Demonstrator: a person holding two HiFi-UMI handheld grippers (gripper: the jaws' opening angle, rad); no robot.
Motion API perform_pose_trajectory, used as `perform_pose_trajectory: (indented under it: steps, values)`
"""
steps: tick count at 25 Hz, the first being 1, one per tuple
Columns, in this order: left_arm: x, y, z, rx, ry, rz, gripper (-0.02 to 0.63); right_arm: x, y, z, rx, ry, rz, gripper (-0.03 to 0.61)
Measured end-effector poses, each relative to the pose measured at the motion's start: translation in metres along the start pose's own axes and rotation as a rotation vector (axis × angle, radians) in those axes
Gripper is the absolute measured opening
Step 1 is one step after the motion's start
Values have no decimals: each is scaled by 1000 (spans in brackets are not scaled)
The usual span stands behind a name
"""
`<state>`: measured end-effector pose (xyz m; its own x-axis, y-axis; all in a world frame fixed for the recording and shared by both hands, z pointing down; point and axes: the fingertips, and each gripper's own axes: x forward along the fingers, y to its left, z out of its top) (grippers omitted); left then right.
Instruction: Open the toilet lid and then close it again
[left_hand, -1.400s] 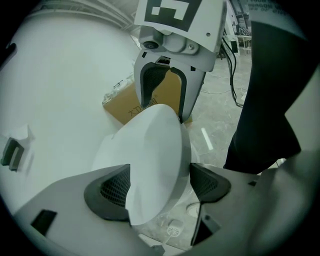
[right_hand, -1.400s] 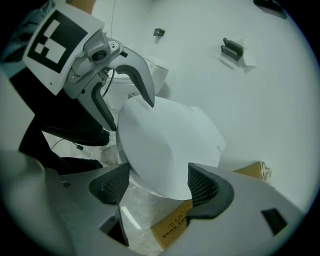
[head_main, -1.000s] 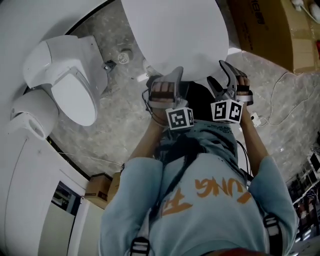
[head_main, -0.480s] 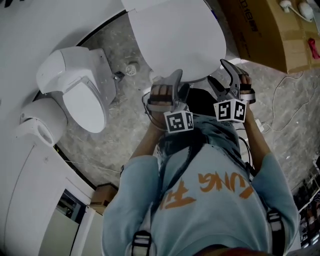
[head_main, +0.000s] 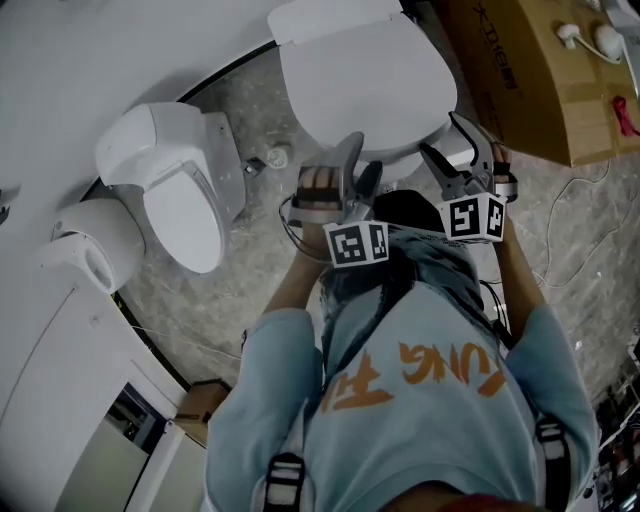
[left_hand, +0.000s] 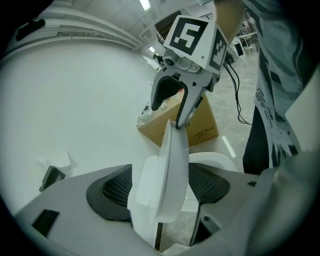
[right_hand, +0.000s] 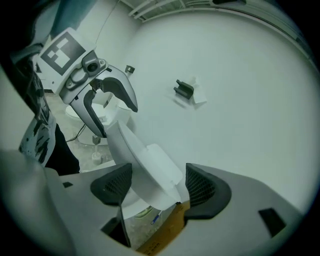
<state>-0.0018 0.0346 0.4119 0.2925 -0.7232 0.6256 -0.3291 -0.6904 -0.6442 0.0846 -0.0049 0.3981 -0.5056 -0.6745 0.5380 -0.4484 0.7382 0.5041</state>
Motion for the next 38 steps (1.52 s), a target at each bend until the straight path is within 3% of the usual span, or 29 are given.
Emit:
perform_pose_trajectory:
  steps: [5,10,15,17,21,27,32,38]
  values:
    - [-5,35,7,2,-9,53,373,0,-17,21,-13,-93,20,273]
    - [-7,72,15,-7,-9,121,370,3,-20,33,-61,-132,97,273]
    - [-6,108,20,14,-12,189,333,25,-53,52,-131,-133,-65,202]
    - [-5,124,21,11,-11,226,313,34,-67,63,-146,-142,-110,198]
    - [2,157,26,6,-4,297,268,48,-94,82,-161,-156,-175,127]
    - [26,203,29,30,20,377,155,78,-143,107,-176,-194,-216,107]
    - [47,240,25,35,44,396,69,105,-177,126,-198,-198,-246,97]
    - [81,292,15,11,94,440,34,149,-219,146,-254,-194,-253,80]
